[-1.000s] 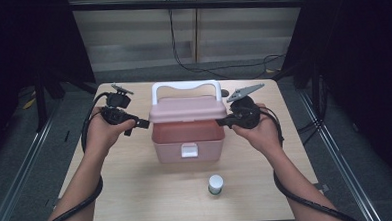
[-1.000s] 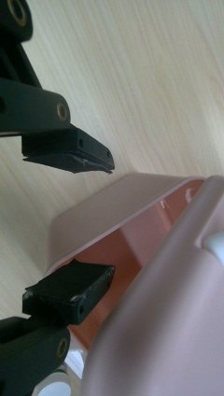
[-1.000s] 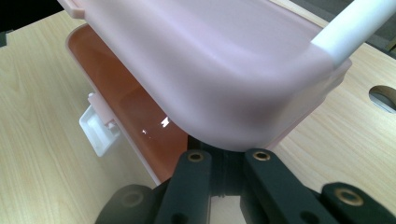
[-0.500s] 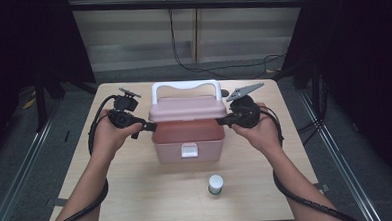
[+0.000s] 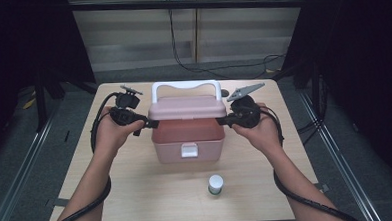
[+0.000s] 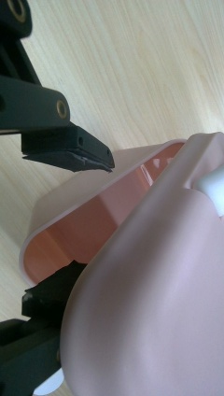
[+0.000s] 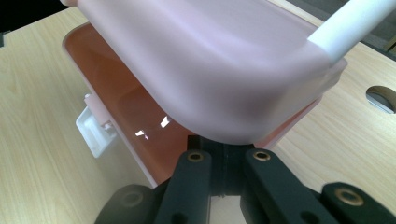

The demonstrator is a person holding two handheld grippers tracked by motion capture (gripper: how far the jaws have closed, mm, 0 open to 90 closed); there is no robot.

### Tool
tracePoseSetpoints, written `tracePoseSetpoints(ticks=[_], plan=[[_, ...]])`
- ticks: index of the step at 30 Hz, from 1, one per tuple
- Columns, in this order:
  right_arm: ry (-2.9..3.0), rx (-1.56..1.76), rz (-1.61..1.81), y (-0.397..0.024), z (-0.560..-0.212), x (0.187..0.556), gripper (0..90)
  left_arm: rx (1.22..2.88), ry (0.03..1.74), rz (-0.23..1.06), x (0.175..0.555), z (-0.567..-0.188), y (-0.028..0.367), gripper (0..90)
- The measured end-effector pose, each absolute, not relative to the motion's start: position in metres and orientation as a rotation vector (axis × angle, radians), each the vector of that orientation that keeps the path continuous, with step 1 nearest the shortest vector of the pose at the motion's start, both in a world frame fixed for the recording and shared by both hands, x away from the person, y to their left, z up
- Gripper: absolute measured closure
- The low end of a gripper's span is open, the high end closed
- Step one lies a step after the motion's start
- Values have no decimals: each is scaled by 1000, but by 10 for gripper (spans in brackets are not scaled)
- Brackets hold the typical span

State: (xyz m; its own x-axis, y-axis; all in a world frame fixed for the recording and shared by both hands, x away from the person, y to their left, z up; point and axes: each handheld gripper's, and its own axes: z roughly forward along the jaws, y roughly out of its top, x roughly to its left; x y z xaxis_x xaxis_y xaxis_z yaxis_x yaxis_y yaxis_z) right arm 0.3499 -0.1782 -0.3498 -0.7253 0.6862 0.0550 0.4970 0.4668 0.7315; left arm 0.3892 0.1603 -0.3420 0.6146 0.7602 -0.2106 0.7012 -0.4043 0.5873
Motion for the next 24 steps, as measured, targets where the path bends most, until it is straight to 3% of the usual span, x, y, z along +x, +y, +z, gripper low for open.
tracePoseSetpoints(ticks=[24], plan=[[2510,1050,1087,-178,-377,349,878,2182,1111,147,387,-329,156,432]])
